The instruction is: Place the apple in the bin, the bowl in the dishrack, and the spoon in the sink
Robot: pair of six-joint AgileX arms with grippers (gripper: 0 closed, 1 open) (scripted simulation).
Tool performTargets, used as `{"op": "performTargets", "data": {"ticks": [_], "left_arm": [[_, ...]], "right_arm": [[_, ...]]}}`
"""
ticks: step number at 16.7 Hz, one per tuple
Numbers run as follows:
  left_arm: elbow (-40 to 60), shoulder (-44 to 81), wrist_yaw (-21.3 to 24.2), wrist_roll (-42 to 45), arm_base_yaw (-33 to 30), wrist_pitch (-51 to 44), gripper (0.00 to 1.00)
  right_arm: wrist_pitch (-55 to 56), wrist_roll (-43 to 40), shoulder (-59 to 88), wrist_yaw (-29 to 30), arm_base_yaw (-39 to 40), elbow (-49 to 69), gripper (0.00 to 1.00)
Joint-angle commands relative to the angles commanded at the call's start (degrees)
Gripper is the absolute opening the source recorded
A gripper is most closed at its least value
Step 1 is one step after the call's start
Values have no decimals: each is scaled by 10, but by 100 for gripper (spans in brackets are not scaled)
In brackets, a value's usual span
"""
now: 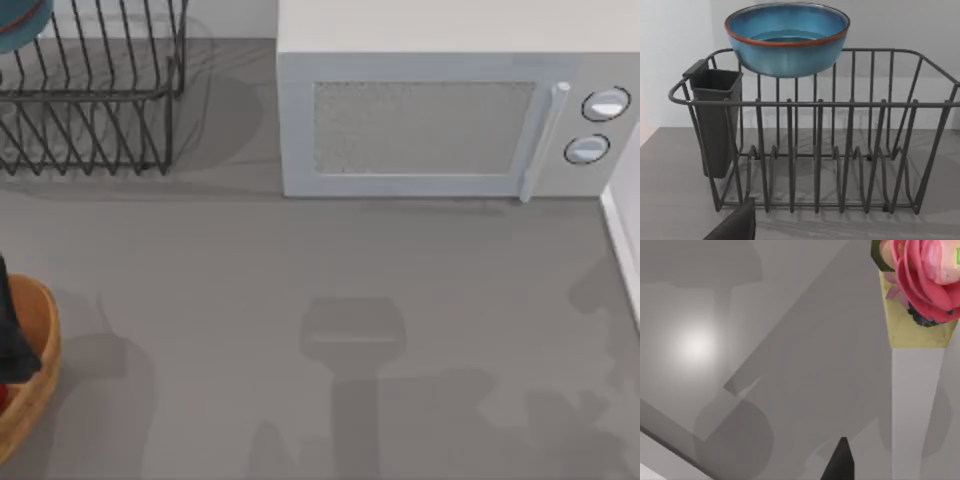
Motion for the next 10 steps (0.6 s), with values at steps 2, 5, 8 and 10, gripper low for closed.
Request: {"op": "performTargets", "data": {"ticks": [2,5,8,10], "left_arm": [[0,0,0,0,0,0,100],[0,0,0,0,0,0,100],[0,0,0,0,0,0,100],[0,0,0,0,0,0,100]], "right_arm": [[-24,-8,60,0,-5,67,0],[-72,-22,176,0,-17,211,0],[-128,-37,313,1,-31,402,0],[-166,-45,409,2,-40,541,0]]}}
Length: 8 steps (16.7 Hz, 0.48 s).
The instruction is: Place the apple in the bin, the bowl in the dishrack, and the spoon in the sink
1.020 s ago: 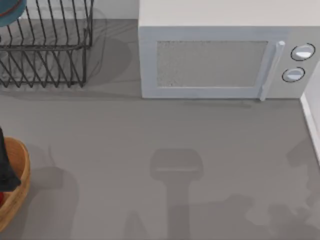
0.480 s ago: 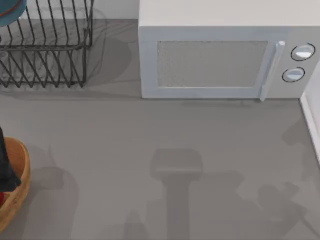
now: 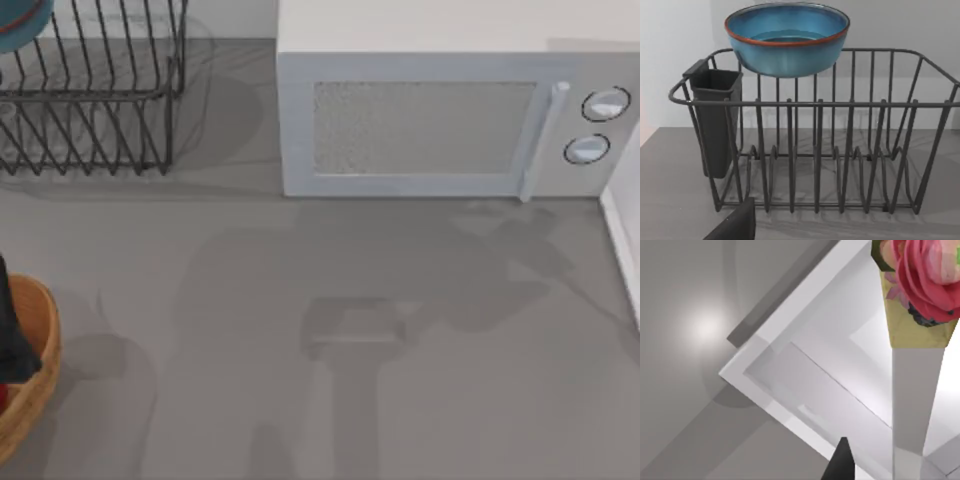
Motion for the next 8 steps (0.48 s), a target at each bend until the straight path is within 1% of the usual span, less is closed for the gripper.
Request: {"op": "performTargets", "data": {"ticks": [5,8], "left_arm": [[0,0,0,0,0,0,100],[0,0,0,0,0,0,100]], "right_arm": [[-78,-16,212,2,-23,319,0],[-108,-21,306,2,-35,455,0]]}}
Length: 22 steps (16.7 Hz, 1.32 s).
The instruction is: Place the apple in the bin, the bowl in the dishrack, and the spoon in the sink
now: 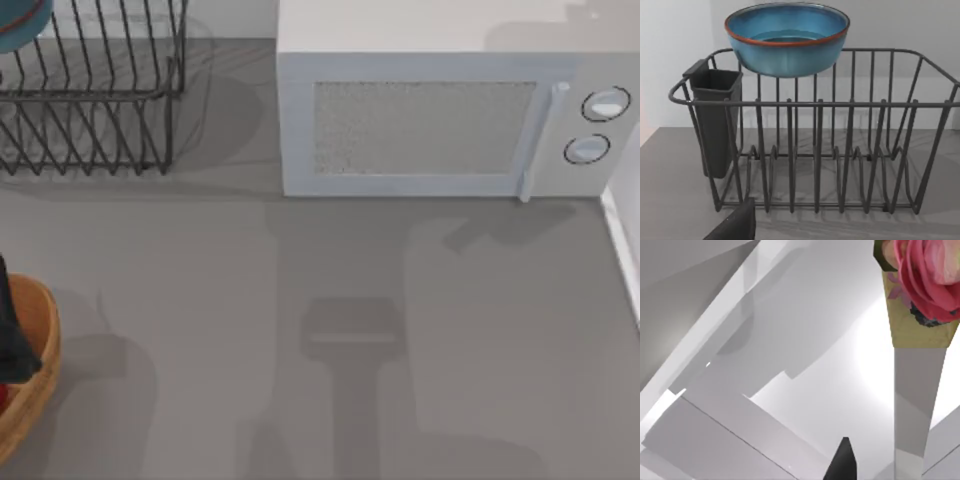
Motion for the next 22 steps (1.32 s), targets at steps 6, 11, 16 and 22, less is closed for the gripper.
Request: {"op": "performTargets", "data": {"ticks": [6,11,16,22], "left_arm": [[0,0,0,0,0,0,100],[0,0,0,0,0,0,100],[0,0,0,0,0,0,100],[0,0,0,0,0,0,100]], "right_arm": [[-20,-3,80,0,-10,110,0],[-21,-2,68,-1,-12,101,0],[40,-2,42,-1,-11,14,0],[146,-3,4,-1,-10,-135,0]]}}
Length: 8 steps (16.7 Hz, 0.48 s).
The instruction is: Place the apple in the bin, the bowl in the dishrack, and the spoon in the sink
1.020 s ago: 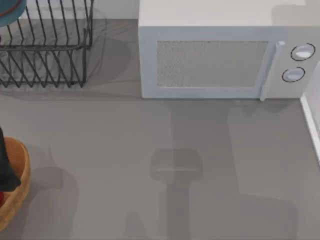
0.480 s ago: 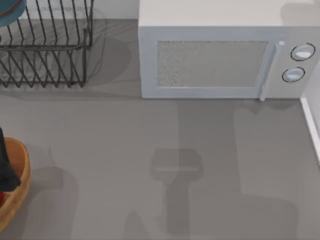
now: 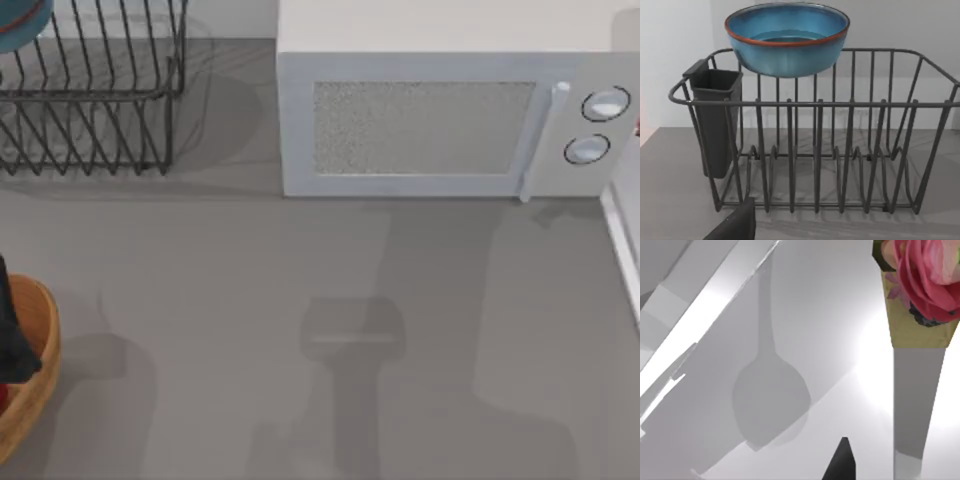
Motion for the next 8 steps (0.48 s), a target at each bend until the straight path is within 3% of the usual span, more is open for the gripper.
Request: {"op": "performTargets", "data": {"ticks": [6,8], "left_arm": [[0,0,0,0,0,0,100],[0,0,0,0,0,0,100]], "right_arm": [[16,0,-7,0,0,-20,0],[16,0,-7,0,0,-20,15]]}}
